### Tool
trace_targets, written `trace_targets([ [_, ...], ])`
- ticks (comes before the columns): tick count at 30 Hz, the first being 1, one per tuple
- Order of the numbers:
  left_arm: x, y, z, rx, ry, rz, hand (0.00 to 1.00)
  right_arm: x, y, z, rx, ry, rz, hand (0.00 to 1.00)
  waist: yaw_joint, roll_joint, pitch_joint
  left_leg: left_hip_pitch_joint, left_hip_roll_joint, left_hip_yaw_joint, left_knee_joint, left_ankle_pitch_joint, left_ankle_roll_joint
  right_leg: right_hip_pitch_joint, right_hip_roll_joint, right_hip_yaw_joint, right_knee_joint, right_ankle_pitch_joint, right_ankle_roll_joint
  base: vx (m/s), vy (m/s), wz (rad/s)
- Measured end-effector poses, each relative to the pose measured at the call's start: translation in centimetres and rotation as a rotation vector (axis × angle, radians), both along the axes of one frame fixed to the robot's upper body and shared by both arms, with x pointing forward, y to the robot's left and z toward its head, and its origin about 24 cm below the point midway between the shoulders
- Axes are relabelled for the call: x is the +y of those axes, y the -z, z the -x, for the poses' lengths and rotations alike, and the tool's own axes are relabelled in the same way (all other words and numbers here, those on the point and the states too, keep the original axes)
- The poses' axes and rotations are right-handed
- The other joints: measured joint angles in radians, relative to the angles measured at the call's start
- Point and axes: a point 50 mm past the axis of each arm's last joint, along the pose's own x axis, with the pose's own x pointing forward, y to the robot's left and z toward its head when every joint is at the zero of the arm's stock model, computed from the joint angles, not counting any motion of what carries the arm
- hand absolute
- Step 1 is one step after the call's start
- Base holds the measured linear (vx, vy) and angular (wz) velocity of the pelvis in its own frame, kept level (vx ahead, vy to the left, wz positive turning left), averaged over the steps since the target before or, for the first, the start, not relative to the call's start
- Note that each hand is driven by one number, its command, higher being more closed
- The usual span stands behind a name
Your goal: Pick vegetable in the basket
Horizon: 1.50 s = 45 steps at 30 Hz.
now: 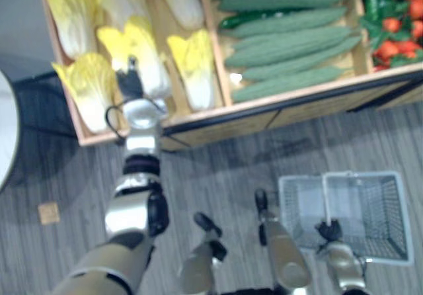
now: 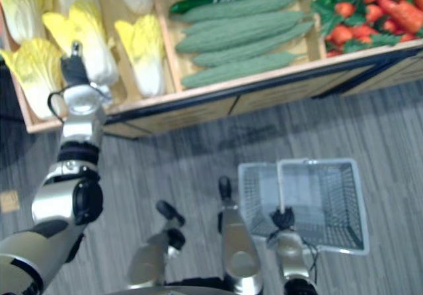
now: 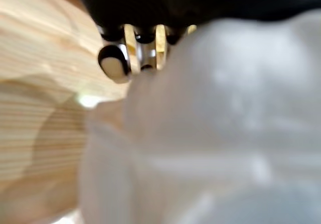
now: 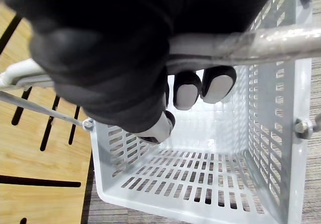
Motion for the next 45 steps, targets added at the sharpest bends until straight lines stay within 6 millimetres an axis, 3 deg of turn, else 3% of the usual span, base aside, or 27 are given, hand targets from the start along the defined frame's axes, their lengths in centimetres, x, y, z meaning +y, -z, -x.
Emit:
trace_targets([
  [1,0.4,-0.1,0.3,-0.012,-0.013,-0.016,1.0,0.0,0.0,0.0,0.0,0.0,-0.001,1.0,0.0,-0.003,-0.002,0.003,-0.001,-0.005,0.018,-0.01,0.0,0.008,0.0,0.004,-0.001,0.0,0.0,0.04,-0.038,-0.15],
  [4,2.7,-0.3,2.8,-0.074,-0.108,-0.118,1.0,-0.3,0.7,0.7,0.038,0.003,-0.009,1.0,0.001,-0.016,-0.011,-0.012,0.027,-0.206,0.181,-0.087,0.019,0.06,0.003,0.032,-0.008,0.0,0.0,0.04,-0.073,-0.23],
  [6,4.6,0.4,5.8,-0.103,-0.204,-0.219,1.0,-1.0,1.4,1.6,0.089,0.01,-0.009,1.0,0.012,0.008,-0.065,-0.022,0.042,-0.437,0.261,-0.189,-0.005,0.082,0.025,0.066,-0.017,0.003,0.005,0.0,0.065,-0.55],
  [8,4.5,0.8,7.1,-0.097,-0.251,-0.342,1.0,-1.8,1.9,3.0,0.123,0.045,-0.014,1.0,0.025,0.024,-0.124,-0.006,0.041,-0.471,0.237,-0.219,-0.042,0.084,0.039,0.085,-0.038,0.014,0.02,0.02,0.115,-0.37],
  [14,1.1,1.3,8.8,-0.097,-0.24,-0.678,1.0,-3.2,3.6,8.9,0.242,0.19,-0.037,1.0,0.021,0.005,-0.27,0.074,-0.038,-0.475,0.153,-0.223,-0.036,0.187,-0.033,0.09,-0.158,0.06,0.058,0.03,0.132,0.06],
  [17,-2.3,0.7,9.1,-0.175,-0.15,-0.774,1.0,-3.1,3.6,9.3,0.238,0.209,-0.039,1.0,-0.001,-0.005,-0.28,0.088,-0.056,-0.491,0.158,-0.224,-0.029,0.2,-0.052,0.077,-0.142,0.062,0.06,0.0,0.077,0.07],
  [19,-4.5,1.8,9.6,-0.19,-0.05,-0.8,1.0,-2.7,3.1,8.5,0.204,0.197,-0.038,1.0,-0.003,-0.004,-0.281,0.1,-0.051,-0.457,0.164,-0.229,-0.023,0.177,-0.047,-0.006,-0.112,0.087,0.026,-0.06,0.035,-0.55],
  [20,-5.7,3.0,10.2,-0.179,0.023,-0.791,1.0,-2.6,2.6,7.2,0.161,0.176,-0.032,1.0,-0.002,0.002,-0.284,0.104,-0.035,-0.401,0.166,-0.232,-0.014,0.163,-0.028,-0.091,-0.154,0.151,-0.056,-0.07,-0.004,-1.34],
  [21,-6.4,4.3,10.7,-0.154,0.083,-0.771,1.0,-2.3,1.6,5.4,0.101,0.144,-0.013,1.0,0.011,0.004,-0.288,0.117,-0.017,-0.321,0.154,-0.228,0.005,0.164,-0.053,-0.272,-0.145,0.077,-0.166,-0.08,-0.004,-1.5],
  [22,-6.7,5.2,10.9,-0.122,0.108,-0.751,1.0,-2.5,1.0,4.6,0.076,0.13,0.013,1.0,0.011,0.009,-0.284,0.127,-0.014,-0.285,0.156,-0.229,0.005,0.141,-0.094,-0.38,-0.083,0.04,-0.17,-0.1,0.011,-1.75],
  [24,-7.5,9.4,12.7,0.031,0.21,-0.705,1.0,-1.5,-0.7,2.0,-0.017,0.048,0.036,1.0,0.021,0.002,-0.292,0.224,-0.009,-0.115,0.159,-0.242,0.01,0.147,-0.241,-0.738,0.142,-0.052,-0.194,-0.05,0.042,-1.89],
  [25,-7.9,10.3,13.2,0.062,0.24,-0.691,1.0,-1.0,-0.9,1.7,-0.034,0.029,0.032,1.0,0.025,-0.003,-0.298,0.24,-0.008,-0.076,0.165,-0.254,-0.002,0.155,-0.255,-0.787,0.158,-0.049,-0.194,0.0,-0.021,-1.95],
  [26,-8.4,11.7,14.1,0.107,0.291,-0.661,1.0,0.2,-1.5,0.5,-0.077,-0.023,0.024,1.0,0.025,-0.002,-0.302,0.257,0.006,-0.011,0.183,-0.269,-0.021,0.142,-0.224,-0.794,0.146,-0.048,-0.163,0.02,-0.107,-1.77],
  [28,-10.3,13.2,15.0,0.156,0.407,-0.623,1.0,2.0,-2.6,-0.9,-0.146,-0.092,-0.008,1.0,0.032,0.011,-0.314,0.261,0.02,0.044,0.174,-0.297,-0.047,0.102,-0.117,-0.714,0.05,-0.035,-0.127,0.01,-0.148,-1.91],
  [29,-11.7,14.5,15.5,0.192,0.485,-0.57,1.0,3.5,-3.4,-1.9,-0.189,-0.145,-0.042,1.0,0.043,0.039,-0.323,0.269,0.06,0.099,0.161,-0.299,-0.058,0.086,-0.052,-0.701,0.03,-0.095,-0.124,0.01,-0.15,-2.22],
  [30,-12.9,16.2,15.8,0.25,0.575,-0.527,1.0,4.9,-3.7,-2.2,-0.209,-0.194,-0.077,1.0,0.047,0.047,-0.323,0.262,0.13,0.136,0.319,-0.31,-0.067,0.038,-0.077,-0.64,0.273,-0.163,-0.162,0.12,-0.227,-2.04],
  [31,-13.4,16.9,15.9,0.277,0.624,-0.53,1.0,5.8,-3.3,-1.9,-0.197,-0.212,-0.109,1.0,0.042,0.003,-0.325,0.254,0.144,0.125,0.44,-0.314,-0.055,0.057,-0.104,-0.593,0.306,-0.188,-0.135,0.19,-0.227,-1.82],
  [32,-14.6,18.5,16.5,0.337,0.694,-0.478,1.0,6.9,-3.1,-1.7,-0.182,-0.258,-0.138,1.0,0.05,-0.013,-0.316,0.195,0.243,0.05,0.713,-0.276,0.092,0.083,-0.05,-0.484,0.275,-0.23,-0.128,0.23,-0.405,-1.92],
  [33,-15.6,19.8,17.2,0.39,0.748,-0.426,1.0,7.9,-3.1,-1.8,-0.181,-0.304,-0.152,1.0,0.063,0.003,-0.318,0.105,0.279,-0.089,0.905,-0.278,0.143,0.111,0.016,-0.404,0.209,-0.2,-0.125,0.16,-0.365,-2.19],
  [34,-16.1,20.2,17.6,0.402,0.772,-0.405,1.0,8.3,-3.4,-1.9,-0.189,-0.323,-0.155,1.0,0.071,0.007,-0.317,0.054,0.255,-0.176,0.957,-0.286,0.129,0.127,0.044,-0.358,0.167,-0.181,-0.127,0.19,-0.28,-2.37],
  [35,-16.8,20.7,18.0,0.419,0.802,-0.382,1.0,8.9,-3.8,-2.1,-0.206,-0.358,-0.166,1.0,0.086,0.014,-0.315,-0.021,0.181,-0.315,0.986,-0.315,0.085,0.165,0.082,-0.291,0.091,-0.153,-0.126,0.19,-0.064,-1.95],
  [36,-17.0,21.0,18.2,0.43,0.808,-0.376,1.0,9.4,-3.9,-2.1,-0.21,-0.383,-0.167,1.0,0.091,0.015,-0.314,-0.048,0.145,-0.369,0.979,-0.331,0.071,0.186,0.092,-0.265,0.065,-0.15,-0.127,0.34,0.014,-2.53],
  [37,-17.2,21.6,18.5,0.457,0.827,-0.376,1.0,10.3,-4.3,-2.1,-0.224,-0.429,-0.177,1.0,0.106,0.015,-0.312,-0.084,0.085,-0.442,0.917,-0.356,0.037,0.233,0.113,-0.212,0.023,-0.123,-0.134,0.31,0.056,-2.03],
  [39,-17.3,22.0,18.7,0.472,0.835,-0.377,1.0,11.2,-4.8,-2.3,-0.247,-0.469,-0.198,1.0,0.107,0.009,-0.306,-0.121,0.024,-0.473,0.756,-0.371,0.028,0.283,0.125,-0.125,-0.008,-0.124,-0.136,0.36,0.082,-1.57],
  [41,-17.5,21.7,18.4,0.455,0.825,-0.377,1.0,11.6,-5.9,-2.7,-0.293,-0.491,-0.219,1.0,0.109,0.003,-0.302,-0.165,-0.03,-0.484,0.573,-0.352,0.026,0.313,0.12,-0.075,-0.038,-0.129,-0.128,0.32,0.109,-0.76],
  [43,-17.8,21.3,18.0,0.432,0.822,-0.376,1.0,11.8,-6.9,-3.0,-0.339,-0.511,-0.226,1.0,0.112,0.015,-0.306,-0.182,-0.06,-0.471,0.388,-0.265,0.035,0.339,0.116,-0.05,-0.054,-0.144,-0.107,0.28,0.143,-0.39],
  [45,-18.5,21.0,17.7,0.413,0.829,-0.375,1.0,11.7,-8.0,-3.1,-0.385,-0.531,-0.219,1.0,0.127,0.024,-0.314,-0.142,-0.073,-0.429,0.268,-0.148,0.103,0.365,0.113,-0.024,-0.017,-0.204,-0.08,0.46,0.228,-0.37],
])
